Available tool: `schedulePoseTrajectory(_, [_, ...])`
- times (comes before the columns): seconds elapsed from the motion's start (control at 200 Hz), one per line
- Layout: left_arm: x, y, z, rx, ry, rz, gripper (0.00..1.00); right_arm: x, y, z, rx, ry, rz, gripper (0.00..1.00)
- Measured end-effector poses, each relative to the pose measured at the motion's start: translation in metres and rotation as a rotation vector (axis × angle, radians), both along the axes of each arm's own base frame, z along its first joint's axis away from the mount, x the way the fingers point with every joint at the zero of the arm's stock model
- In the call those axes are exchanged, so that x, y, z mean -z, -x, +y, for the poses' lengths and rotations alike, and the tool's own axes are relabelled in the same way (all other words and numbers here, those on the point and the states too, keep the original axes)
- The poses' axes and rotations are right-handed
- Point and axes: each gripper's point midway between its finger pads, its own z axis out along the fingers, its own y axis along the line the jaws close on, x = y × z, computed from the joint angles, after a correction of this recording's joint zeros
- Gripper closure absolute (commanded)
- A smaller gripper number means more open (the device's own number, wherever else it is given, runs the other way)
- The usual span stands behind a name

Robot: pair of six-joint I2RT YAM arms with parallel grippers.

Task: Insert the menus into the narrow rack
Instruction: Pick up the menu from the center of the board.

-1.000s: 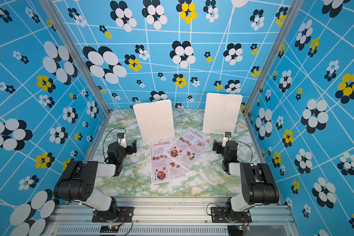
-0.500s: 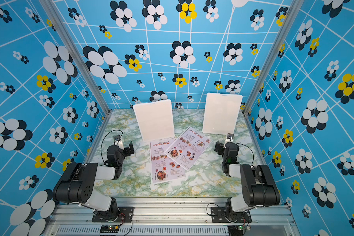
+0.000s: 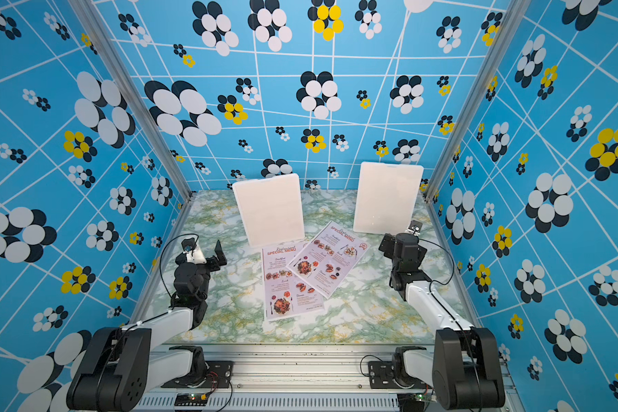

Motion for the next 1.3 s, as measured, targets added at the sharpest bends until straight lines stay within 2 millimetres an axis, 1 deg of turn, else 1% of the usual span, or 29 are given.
schedulePoseTrajectory(0.03, [0.0, 0.002, -0.003, 0.019, 0.002, -0.009, 0.01, -0.001, -0.001, 0.009, -0.044, -0.036, 0.006, 0.01])
schedulePoseTrajectory(0.09, [0.001, 0.005, -0.012, 0.073, 0.008, -0.013, 0.0, -0.002, -0.008, 0.036, -0.153, -0.093, 0.033, 0.01])
schedulePoseTrajectory(0.14, [0.001, 0.004, -0.02, 0.12, 0.015, -0.015, 0.01, -0.006, -0.013, 0.07, -0.264, -0.112, 0.051, 0.01])
schedulePoseTrajectory(0.17, [0.0, 0.004, -0.025, 0.146, 0.019, -0.022, 0.0, -0.01, -0.013, 0.094, -0.336, -0.113, 0.055, 0.01])
schedulePoseTrajectory(0.215, [-0.003, 0.004, -0.032, 0.186, 0.028, -0.034, 0.01, -0.016, -0.009, 0.127, -0.439, -0.104, 0.059, 0.01])
schedulePoseTrajectory(0.24, [-0.004, 0.003, -0.035, 0.204, 0.034, -0.04, 0.01, -0.019, -0.006, 0.144, -0.488, -0.104, 0.06, 0.01])
schedulePoseTrajectory(0.275, [-0.004, 0.002, -0.04, 0.233, 0.044, -0.049, 0.01, -0.022, -0.003, 0.161, -0.542, -0.096, 0.068, 0.01])
schedulePoseTrajectory(0.35, [0.0, -0.001, -0.049, 0.293, 0.076, -0.052, 0.01, -0.023, -0.005, 0.184, -0.604, -0.073, 0.109, 0.01])
schedulePoseTrajectory(0.43, [0.007, -0.003, -0.057, 0.343, 0.12, -0.043, 0.0, -0.019, -0.013, 0.2, -0.625, -0.038, 0.179, 0.01])
schedulePoseTrajectory(0.505, [0.014, -0.005, -0.063, 0.387, 0.168, -0.028, 0.01, -0.01, -0.016, 0.217, -0.643, -0.006, 0.254, 0.01])
schedulePoseTrajectory(0.575, [0.013, -0.009, -0.071, 0.433, 0.207, -0.021, 0.01, 0.002, -0.015, 0.228, -0.65, 0.014, 0.328, 0.01])
schedulePoseTrajectory(0.615, [0.01, -0.012, -0.076, 0.465, 0.225, -0.022, 0.0, 0.011, -0.012, 0.231, -0.647, 0.018, 0.381, 0.01])
schedulePoseTrajectory(0.665, [0.003, -0.017, -0.084, 0.501, 0.237, -0.021, 0.0, 0.024, -0.009, 0.23, -0.633, 0.02, 0.443, 0.01])
schedulePoseTrajectory(0.73, [-0.004, -0.023, -0.106, 0.561, 0.233, -0.006, 0.01, 0.041, -0.001, 0.225, -0.609, 0.019, 0.521, 0.01])
schedulePoseTrajectory(0.79, [-0.007, -0.022, -0.142, 0.643, 0.197, 0.032, 0.01, 0.053, 0.009, 0.218, -0.587, 0.016, 0.583, 0.01])
schedulePoseTrajectory(0.839, [-0.01, -0.015, -0.183, 0.738, 0.155, 0.072, 0.01, 0.062, 0.017, 0.212, -0.569, 0.007, 0.627, 0.01])
schedulePoseTrajectory(0.854, [-0.011, -0.012, -0.198, 0.773, 0.136, 0.086, 0.0, 0.064, 0.019, 0.211, -0.566, 0.002, 0.636, 0.01])
schedulePoseTrajectory(0.904, [-0.015, -0.001, -0.236, 0.866, 0.1, 0.115, 0.01, 0.072, 0.025, 0.205, -0.547, -0.013, 0.671, 0.01])
schedulePoseTrajectory(0.944, [-0.018, 0.007, -0.257, 0.922, 0.075, 0.129, 0.01, 0.078, 0.029, 0.199, -0.531, -0.026, 0.693, 0.01])
schedulePoseTrajectory(0.979, [-0.019, 0.011, -0.271, 0.954, 0.062, 0.143, 0.01, 0.083, 0.032, 0.194, -0.515, -0.043, 0.712, 0.01])
schedulePoseTrajectory(1.039, [-0.014, 0.013, -0.284, 0.982, 0.047, 0.176, 0.0, 0.09, 0.035, 0.186, -0.49, -0.072, 0.736, 0.01])
schedulePoseTrajectory(1.089, [-0.004, 0.011, -0.292, 0.993, 0.032, 0.221, 0.01, 0.095, 0.035, 0.179, -0.467, -0.111, 0.751, 0.01])
schedulePoseTrajectory(1.209, [0.031, 0.006, -0.312, 1.01, -0.015, 0.345, 0.0, 0.107, 0.03, 0.166, -0.415, -0.185, 0.785, 0.01])
schedulePoseTrajectory(1.299, [0.054, 0.006, -0.326, 1.031, -0.046, 0.422, 0.0, 0.122, 0.03, 0.164, -0.395, -0.207, 0.825, 0.01])
